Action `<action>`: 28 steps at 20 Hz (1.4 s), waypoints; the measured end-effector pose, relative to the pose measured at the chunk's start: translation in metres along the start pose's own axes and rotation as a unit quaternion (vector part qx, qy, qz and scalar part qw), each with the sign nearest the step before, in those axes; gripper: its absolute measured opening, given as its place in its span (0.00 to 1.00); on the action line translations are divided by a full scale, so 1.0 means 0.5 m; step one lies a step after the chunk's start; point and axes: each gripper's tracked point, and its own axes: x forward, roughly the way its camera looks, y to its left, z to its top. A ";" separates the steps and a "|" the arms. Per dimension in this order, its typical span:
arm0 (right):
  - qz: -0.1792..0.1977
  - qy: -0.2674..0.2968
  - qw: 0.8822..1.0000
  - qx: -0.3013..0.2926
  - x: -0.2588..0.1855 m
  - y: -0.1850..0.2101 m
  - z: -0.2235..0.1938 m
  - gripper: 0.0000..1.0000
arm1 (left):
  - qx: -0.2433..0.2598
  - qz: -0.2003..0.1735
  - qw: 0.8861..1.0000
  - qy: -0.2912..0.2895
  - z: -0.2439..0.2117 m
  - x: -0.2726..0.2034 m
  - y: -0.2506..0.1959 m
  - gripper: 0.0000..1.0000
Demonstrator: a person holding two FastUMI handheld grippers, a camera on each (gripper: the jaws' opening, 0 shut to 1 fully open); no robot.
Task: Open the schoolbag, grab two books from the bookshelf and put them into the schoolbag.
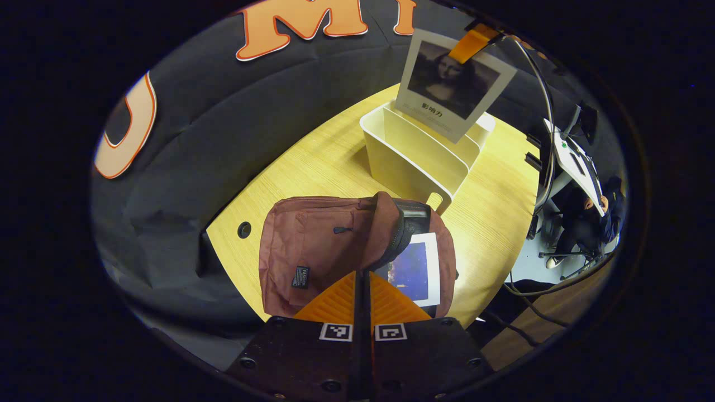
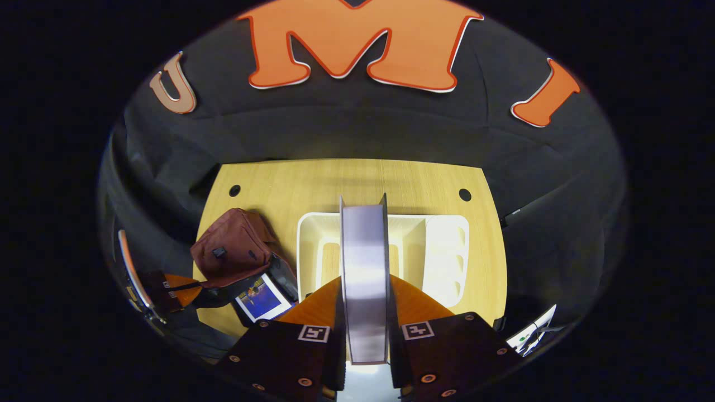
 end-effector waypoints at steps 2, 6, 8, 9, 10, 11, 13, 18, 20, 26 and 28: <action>0.015 -0.015 1.000 0.001 -0.045 0.005 -0.020 0.32 | -0.001 0.001 1.000 0.001 0.000 0.006 0.001 0.01; 0.065 -0.028 0.997 0.022 -0.109 0.046 -0.099 0.33 | -0.001 0.008 1.000 -0.001 -0.007 0.008 0.012 0.01; 0.095 -0.023 0.994 0.045 -0.113 0.075 -0.156 0.33 | -0.003 0.011 1.000 -0.004 -0.009 0.008 0.018 0.01; 0.112 -0.015 0.992 0.060 -0.110 0.094 -0.192 0.32 | -0.004 0.011 1.000 -0.004 -0.011 0.006 0.020 0.01; 0.130 -0.007 0.989 0.074 -0.105 0.112 -0.224 0.32 | -0.005 0.013 1.000 -0.006 -0.012 0.007 0.022 0.01; 0.148 0.002 0.985 0.091 -0.096 0.132 -0.257 0.32 | -0.005 0.013 1.000 -0.007 -0.012 0.009 0.023 0.01; 0.179 0.016 0.976 0.123 -0.067 0.165 -0.310 0.32 | -0.001 0.014 1.000 -0.008 -0.011 0.005 0.021 0.01; 0.248 0.022 0.944 0.219 0.019 0.244 -0.371 0.32 | 0.010 0.018 1.000 -0.013 0.002 -0.007 0.019 0.01; 0.270 0.016 0.929 0.252 0.064 0.277 -0.372 0.32 | 0.015 0.022 1.000 -0.014 0.005 -0.014 0.019 0.00; 0.315 -0.029 0.884 0.345 0.184 0.351 -0.355 0.32 | 0.033 0.035 0.999 -0.010 0.020 -0.052 0.016 0.01; 0.327 -0.035 0.869 0.370 0.213 0.369 -0.349 0.32 | 0.046 0.042 0.998 -0.008 0.032 -0.066 0.011 0.01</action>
